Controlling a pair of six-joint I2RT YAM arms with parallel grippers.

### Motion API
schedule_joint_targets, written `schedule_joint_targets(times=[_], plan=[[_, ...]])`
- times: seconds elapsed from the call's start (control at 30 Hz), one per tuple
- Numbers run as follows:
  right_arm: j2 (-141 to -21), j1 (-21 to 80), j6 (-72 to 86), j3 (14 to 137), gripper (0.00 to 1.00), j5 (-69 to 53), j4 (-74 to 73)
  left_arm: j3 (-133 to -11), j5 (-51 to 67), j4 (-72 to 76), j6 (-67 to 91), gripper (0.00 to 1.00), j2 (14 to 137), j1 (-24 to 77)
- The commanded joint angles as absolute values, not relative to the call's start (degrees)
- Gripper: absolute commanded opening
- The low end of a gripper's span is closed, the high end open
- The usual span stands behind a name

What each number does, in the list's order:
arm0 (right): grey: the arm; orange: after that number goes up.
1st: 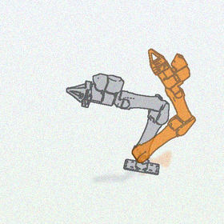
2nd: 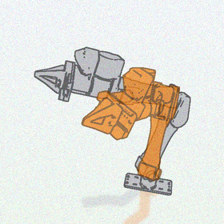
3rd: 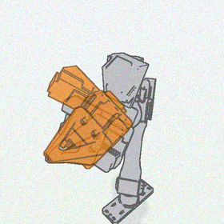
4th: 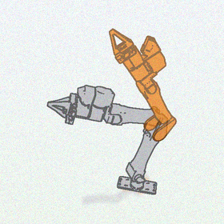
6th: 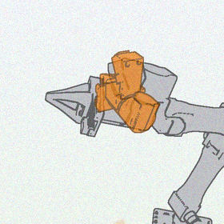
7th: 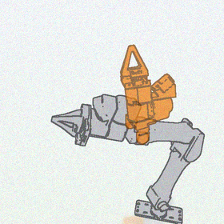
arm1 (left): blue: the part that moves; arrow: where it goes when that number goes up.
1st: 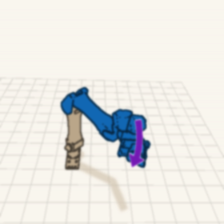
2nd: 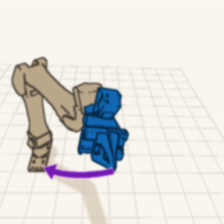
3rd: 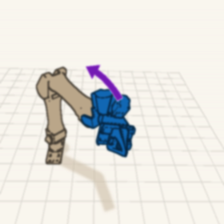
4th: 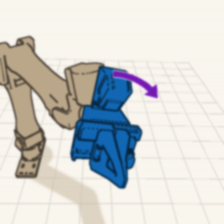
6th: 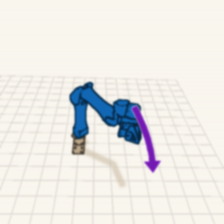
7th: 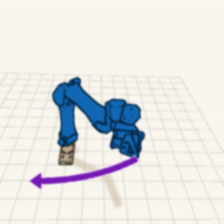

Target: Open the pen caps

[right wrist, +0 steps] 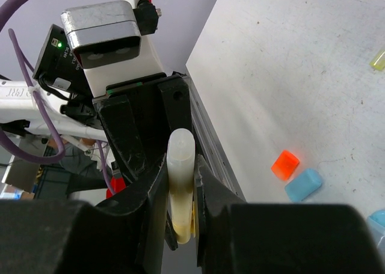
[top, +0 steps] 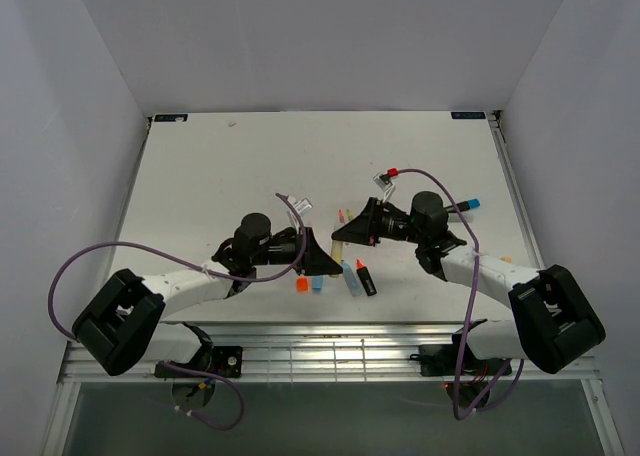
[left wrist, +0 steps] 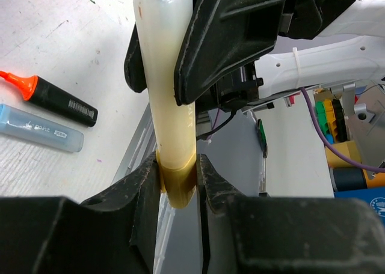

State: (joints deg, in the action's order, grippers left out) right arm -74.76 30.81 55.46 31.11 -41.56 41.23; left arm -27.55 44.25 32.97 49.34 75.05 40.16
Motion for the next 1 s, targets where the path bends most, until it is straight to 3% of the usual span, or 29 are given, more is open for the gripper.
schedule_joint_targets(times=[0.0,0.47,0.6,0.77,0.8,0.97], plan=[[-74.97,26.99,56.16,36.12,0.08,-33.31,44.65,-24.97,50.8,32.34,48.16,0.0,75.15,40.96],[-87.18,17.41,59.24,58.61,0.08,-38.75,38.5,-19.43,49.32,31.82,47.55,0.0,69.17,40.43],[-84.91,17.49,51.17,57.58,0.08,-39.28,26.75,-21.0,45.37,23.26,45.54,0.0,66.54,37.98],[-77.8,17.14,37.55,52.13,0.08,-36.93,4.16,-29.95,28.69,-0.66,35.34,0.0,62.93,36.83],[-76.83,17.23,33.79,51.25,0.08,-36.39,1.35,-32.75,20.21,-8.97,34.72,0.0,62.67,36.83],[-69.1,17.14,26.02,44.04,0.08,-29.38,-14.29,-35.33,0.89,-23.45,36.99,0.0,62.14,35.95]])
